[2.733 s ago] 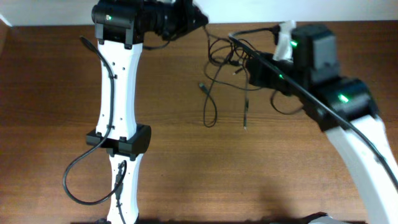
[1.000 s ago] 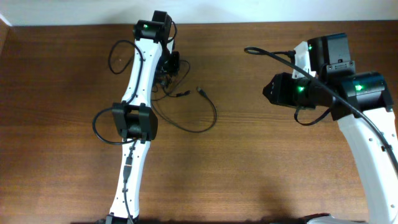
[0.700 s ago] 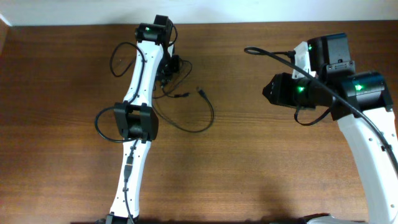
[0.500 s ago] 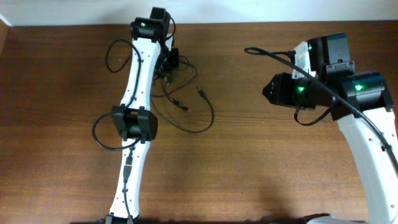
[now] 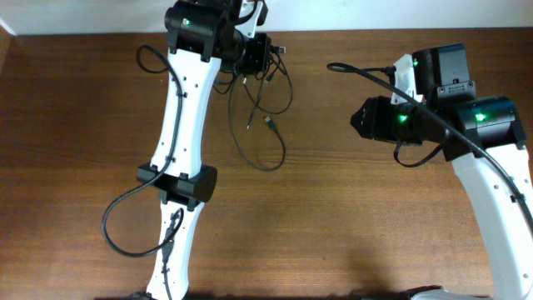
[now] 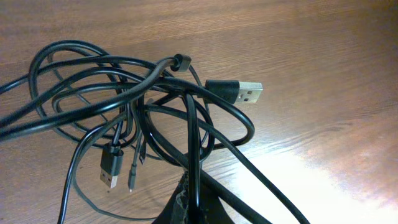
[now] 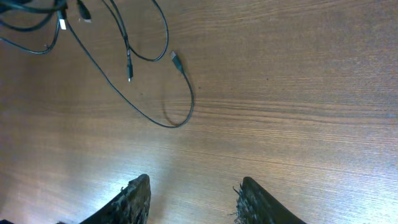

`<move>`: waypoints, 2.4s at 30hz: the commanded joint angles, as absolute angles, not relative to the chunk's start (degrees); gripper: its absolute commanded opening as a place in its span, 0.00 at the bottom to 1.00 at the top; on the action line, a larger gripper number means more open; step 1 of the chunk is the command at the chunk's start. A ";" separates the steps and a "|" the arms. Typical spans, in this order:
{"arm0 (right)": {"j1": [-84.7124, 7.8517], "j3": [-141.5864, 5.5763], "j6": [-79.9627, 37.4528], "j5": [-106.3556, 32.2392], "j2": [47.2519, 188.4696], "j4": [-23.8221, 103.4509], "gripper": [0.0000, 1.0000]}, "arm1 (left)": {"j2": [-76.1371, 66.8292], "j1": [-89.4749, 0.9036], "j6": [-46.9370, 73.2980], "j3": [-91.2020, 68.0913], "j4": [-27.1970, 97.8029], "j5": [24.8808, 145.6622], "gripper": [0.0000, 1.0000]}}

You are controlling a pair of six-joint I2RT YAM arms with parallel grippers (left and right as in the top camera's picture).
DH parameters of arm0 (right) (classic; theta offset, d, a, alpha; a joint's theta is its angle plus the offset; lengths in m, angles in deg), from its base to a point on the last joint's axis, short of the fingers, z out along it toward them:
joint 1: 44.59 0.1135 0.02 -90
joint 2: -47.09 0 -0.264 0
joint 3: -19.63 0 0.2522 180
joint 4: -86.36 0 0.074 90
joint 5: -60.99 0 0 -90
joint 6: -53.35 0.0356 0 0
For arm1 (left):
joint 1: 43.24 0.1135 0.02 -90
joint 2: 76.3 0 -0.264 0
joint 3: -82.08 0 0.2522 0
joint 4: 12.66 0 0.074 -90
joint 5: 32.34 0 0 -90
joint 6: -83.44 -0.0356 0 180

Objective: Untangle cables

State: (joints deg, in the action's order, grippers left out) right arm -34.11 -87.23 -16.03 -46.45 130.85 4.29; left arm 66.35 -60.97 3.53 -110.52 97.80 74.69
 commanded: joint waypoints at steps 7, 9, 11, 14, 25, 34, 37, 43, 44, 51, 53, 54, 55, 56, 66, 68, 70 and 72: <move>-34.07 -87.29 -16.75 -46.38 131.16 4.50 0.47 | 53.32 -60.86 -0.21 -101.61 97.85 80.99 0.00; -34.07 -87.29 -16.75 -46.42 131.53 4.48 0.48 | 51.35 -60.86 -1.76 -95.79 97.85 80.77 0.00; -34.05 -87.29 -16.73 -47.25 132.73 4.53 0.48 | 49.69 -60.86 -4.49 -90.17 97.85 80.81 0.00; -32.91 -87.29 -16.75 -53.00 136.54 7.19 0.47 | 49.30 -60.75 -11.14 -88.16 97.82 84.35 0.00; -25.85 -87.32 -5.78 -61.85 143.05 33.79 0.47 | 49.19 -58.46 -8.53 -88.16 97.82 94.45 0.00; -22.42 -87.32 -0.93 -61.40 145.59 40.04 0.47 | 49.19 -58.57 -8.25 -88.16 95.92 106.58 0.00; -21.98 -87.32 0.34 -61.40 148.17 40.04 0.47 | 49.17 -57.63 -8.25 -88.16 94.55 111.87 0.00; -20.23 -87.32 1.37 -61.13 150.13 41.66 0.46 | 49.17 -56.19 -6.72 -88.16 91.36 116.83 0.00; -20.23 -87.32 1.35 -60.37 150.13 41.53 0.34 | 49.17 -56.12 -6.72 -88.16 91.16 116.81 0.00; -25.46 -87.32 0.58 -58.29 149.59 33.73 0.04 | 49.17 -49.32 -5.37 -88.16 87.64 102.39 0.00; -26.86 -87.36 -2.00 -54.88 148.08 29.22 0.04 | 49.19 -47.49 -2.09 -88.16 87.46 88.44 0.00; -27.34 -87.36 -2.96 -51.41 146.79 26.32 0.04 | 49.19 -46.74 -0.67 -88.14 87.49 80.92 0.00; -27.47 -87.36 -4.38 -47.60 145.15 23.41 0.04 | 49.19 -46.26 1.10 -88.14 87.51 73.14 0.00; -27.47 -87.36 -5.47 -44.41 143.60 21.14 0.04 | 49.19 -45.96 2.46 -88.14 87.51 67.85 0.00; -38.20 -87.47 -8.64 -21.51 122.22 4.55 0.04 | 49.26 -43.03 4.78 -88.14 89.50 40.86 0.00; -44.12 -87.47 -11.29 -24.81 120.01 3.70 0.04 | 49.26 -40.67 4.82 -88.14 90.00 40.90 0.00; -48.98 -87.47 -13.87 -30.05 119.49 3.50 0.04 | 49.26 -38.11 5.85 -88.14 90.35 40.92 0.00; -52.60 -87.47 -16.64 -35.15 119.84 3.37 0.04 | 49.26 -36.47 5.83 -88.14 90.35 40.90 0.00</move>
